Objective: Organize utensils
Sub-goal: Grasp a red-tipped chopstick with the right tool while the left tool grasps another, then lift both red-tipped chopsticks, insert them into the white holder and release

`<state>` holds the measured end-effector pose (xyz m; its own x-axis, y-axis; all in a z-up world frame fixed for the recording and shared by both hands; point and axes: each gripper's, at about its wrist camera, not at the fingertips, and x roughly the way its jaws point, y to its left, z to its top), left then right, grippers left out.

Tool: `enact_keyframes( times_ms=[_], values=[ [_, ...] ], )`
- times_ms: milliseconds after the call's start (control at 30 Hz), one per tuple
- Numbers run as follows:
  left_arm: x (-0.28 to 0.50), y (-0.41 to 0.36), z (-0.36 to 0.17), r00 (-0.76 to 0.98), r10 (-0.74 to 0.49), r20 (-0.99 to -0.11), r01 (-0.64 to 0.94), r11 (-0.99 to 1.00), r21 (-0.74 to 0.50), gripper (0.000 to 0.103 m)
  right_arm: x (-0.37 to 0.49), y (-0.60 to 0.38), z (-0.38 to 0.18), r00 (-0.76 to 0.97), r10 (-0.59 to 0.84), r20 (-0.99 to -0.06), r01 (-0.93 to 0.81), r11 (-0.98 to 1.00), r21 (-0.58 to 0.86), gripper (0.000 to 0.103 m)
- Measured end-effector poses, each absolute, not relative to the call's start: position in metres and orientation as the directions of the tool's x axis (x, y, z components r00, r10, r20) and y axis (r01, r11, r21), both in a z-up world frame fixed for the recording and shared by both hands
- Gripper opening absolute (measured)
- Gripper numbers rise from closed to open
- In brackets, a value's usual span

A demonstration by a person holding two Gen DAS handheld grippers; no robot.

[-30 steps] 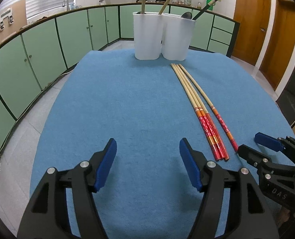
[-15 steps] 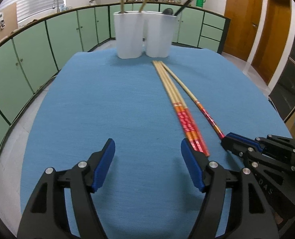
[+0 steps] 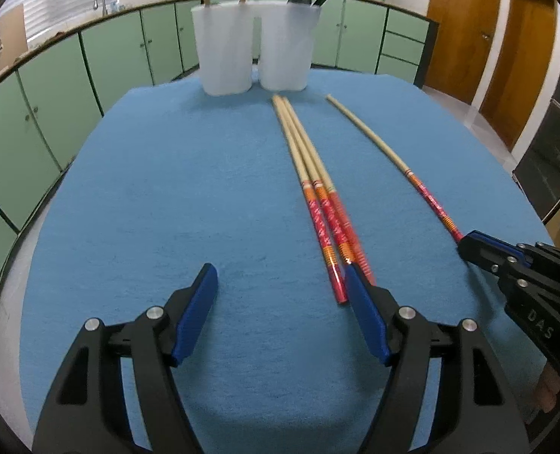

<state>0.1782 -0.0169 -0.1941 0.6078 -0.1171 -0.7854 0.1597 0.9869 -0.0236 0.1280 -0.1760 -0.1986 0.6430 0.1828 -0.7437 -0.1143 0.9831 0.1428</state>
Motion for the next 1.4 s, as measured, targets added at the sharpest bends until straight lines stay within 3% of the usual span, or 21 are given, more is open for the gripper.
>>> enact_keyframes(
  times_ms=[200, 300, 367, 533, 833, 1400],
  values=[
    [0.178, -0.018, -0.195, 0.612, -0.079, -0.787, 0.145, 0.989, 0.013, 0.065, 0.129, -0.178, -0.200, 0.641, 0.189, -0.744, -0.117, 0.982, 0.149, 0.006],
    [0.177, -0.020, -0.194, 0.613, -0.083, -0.786, 0.142, 0.990, 0.006, 0.058, 0.129, -0.177, -0.200, 0.640, 0.192, -0.744, -0.120, 0.981, 0.150, 0.007],
    [0.175, -0.024, -0.193, 0.614, -0.093, -0.784, 0.150, 0.989, 0.001, 0.048, 0.129, -0.178, -0.201, 0.637, 0.199, -0.745, -0.122, 0.980, 0.158, 0.008],
    [0.173, -0.030, -0.192, 0.615, -0.121, -0.779, 0.175, 0.984, -0.015, 0.006, 0.130, -0.185, -0.201, 0.632, 0.223, -0.742, -0.122, 0.974, 0.189, 0.006],
    [0.167, -0.021, -0.178, 0.633, -0.148, -0.760, 0.159, 0.985, -0.059, 0.005, 0.123, -0.183, -0.183, 0.657, 0.218, -0.722, -0.150, 0.976, 0.158, 0.006],
    [0.150, -0.004, -0.056, 0.817, -0.183, -0.547, 0.191, 0.981, -0.043, 0.005, 0.115, -0.199, -0.077, 0.790, 0.266, -0.552, -0.214, 0.964, 0.158, 0.006]
  ],
)
